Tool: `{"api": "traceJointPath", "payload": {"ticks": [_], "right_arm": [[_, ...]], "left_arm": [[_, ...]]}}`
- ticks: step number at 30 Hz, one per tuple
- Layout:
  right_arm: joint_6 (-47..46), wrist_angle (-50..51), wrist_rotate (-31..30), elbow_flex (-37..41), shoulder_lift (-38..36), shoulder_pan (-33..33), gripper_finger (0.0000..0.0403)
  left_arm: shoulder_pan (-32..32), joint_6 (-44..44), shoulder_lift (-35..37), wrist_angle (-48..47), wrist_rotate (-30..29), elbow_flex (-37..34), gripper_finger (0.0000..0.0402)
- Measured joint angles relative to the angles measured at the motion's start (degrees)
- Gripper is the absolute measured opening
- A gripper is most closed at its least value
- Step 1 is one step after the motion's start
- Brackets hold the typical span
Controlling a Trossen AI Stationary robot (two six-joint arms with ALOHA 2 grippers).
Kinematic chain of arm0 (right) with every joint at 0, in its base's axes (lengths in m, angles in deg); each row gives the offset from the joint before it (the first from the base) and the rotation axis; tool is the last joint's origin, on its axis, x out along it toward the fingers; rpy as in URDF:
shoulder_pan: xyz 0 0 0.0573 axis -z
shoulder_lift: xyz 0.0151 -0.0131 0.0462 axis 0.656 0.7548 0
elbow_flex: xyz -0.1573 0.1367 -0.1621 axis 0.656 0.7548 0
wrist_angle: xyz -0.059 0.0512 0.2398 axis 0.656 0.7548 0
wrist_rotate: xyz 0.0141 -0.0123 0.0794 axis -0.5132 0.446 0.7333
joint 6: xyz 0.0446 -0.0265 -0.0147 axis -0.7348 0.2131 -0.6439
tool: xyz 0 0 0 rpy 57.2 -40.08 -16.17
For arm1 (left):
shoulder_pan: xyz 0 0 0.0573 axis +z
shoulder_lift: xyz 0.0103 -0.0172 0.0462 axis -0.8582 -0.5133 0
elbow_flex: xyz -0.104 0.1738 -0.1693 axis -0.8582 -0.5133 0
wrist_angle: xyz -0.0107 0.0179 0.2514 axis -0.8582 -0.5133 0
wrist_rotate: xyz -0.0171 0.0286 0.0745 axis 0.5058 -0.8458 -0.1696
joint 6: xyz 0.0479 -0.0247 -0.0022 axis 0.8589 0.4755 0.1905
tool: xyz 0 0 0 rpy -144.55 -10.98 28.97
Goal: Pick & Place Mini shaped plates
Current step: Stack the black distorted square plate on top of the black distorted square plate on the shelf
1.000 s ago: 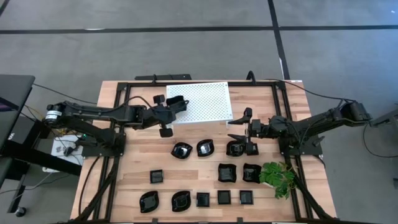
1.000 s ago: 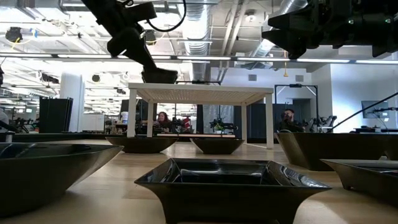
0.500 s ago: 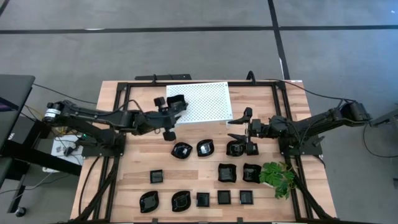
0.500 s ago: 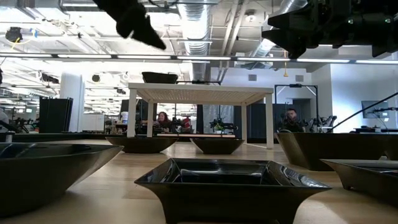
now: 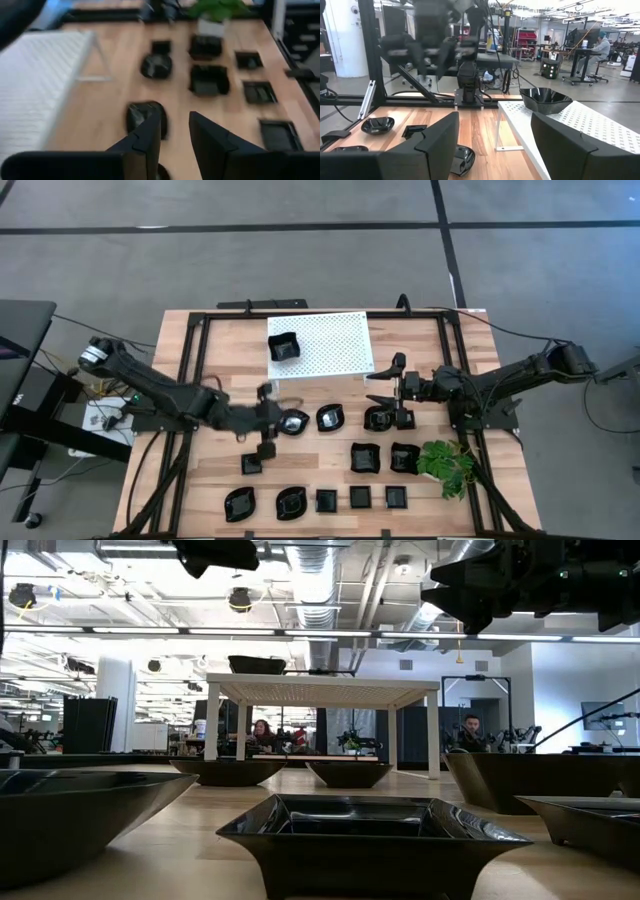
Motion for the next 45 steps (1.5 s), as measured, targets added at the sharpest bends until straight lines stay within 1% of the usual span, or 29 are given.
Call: {"api": "traceJointPath", "payload": {"ticks": [4,9,11,15,19,23,25,28,30,32,36,38,40,42,45], "right_arm": [[-0.9,0.0,0.4,0.0,0.0,-0.6,0.0244],[-0.7,2.0,6.9,-2.3,0.0,-3.4,0.0244],[-0.6,5.7,7.6,-4.5,0.0,-5.8,0.0244],[-0.7,18.9,7.3,-10.2,1.3,-10.9,0.0242],[-3.8,29.5,4.2,-15.2,6.5,-15.6,0.0229],[-6.8,34.2,3.3,-19.1,14.2,-18.3,0.0211],[-10.4,35.6,3.2,-21.0,18.2,-19.1,0.0203],[-15.2,40.4,3.2,-24.3,24.0,-20.4,0.0196],[-16.0,44.8,3.0,-27.0,27.1,-21.4,0.0194],[-16.2,48.8,1.1,-30.2,30.1,-22.5,0.0194],[-20.1,62.0,-4.4,-36.6,34.1,-24.7,0.0197],[-23.0,68.8,-5.3,-39.9,35.4,-25.9,0.0199],[-26.1,73.5,-4.9,-42.7,36.4,-27.2,0.0199],[-28.4,75.7,-3.9,-44.3,37.4,-28.7,0.0197],[-31.0,75.5,-2.8,-44.6,38.8,-30.7,0.0194]], "left_arm": [[-3.3,-2.9,-5.5,2.7,0.0,0.0,0.0104],[-5.2,-3.5,-12.2,7.5,0.0,0.0,0.0104],[-5.4,-3.5,-14.2,8.9,0.1,0.0,0.0104],[-5.1,-3.5,-16.3,11.2,0.0,-0.1,0.0104],[-5.0,-3.5,-16.2,12.2,0.0,-0.1,0.0104],[-5.1,-3.5,-15.4,13.3,0.0,-0.1,0.0104],[-5.1,-3.5,-15.3,13.5,0.0,-0.1,0.0104],[-5.1,-3.4,-15.1,13.5,0.0,-0.1,0.0104],[-4.9,-3.4,-15.1,13.6,0.0,-0.1,0.0104],[-4.8,-3.4,-15.1,13.5,0.0,-0.1,0.0104],[-4.6,-3.3,-15.0,13.5,0.0,-0.1,0.0104],[-4.6,-3.3,-15.0,13.6,0.0,-0.1,0.0104],[-4.6,-3.3,-15.0,13.6,0.0,-0.1,0.0104],[-4.6,-3.3,-15.0,13.6,0.0,-0.1,0.0104],[-4.6,-3.3,-15.0,13.7,0.0,-0.1,0.0104]]}}
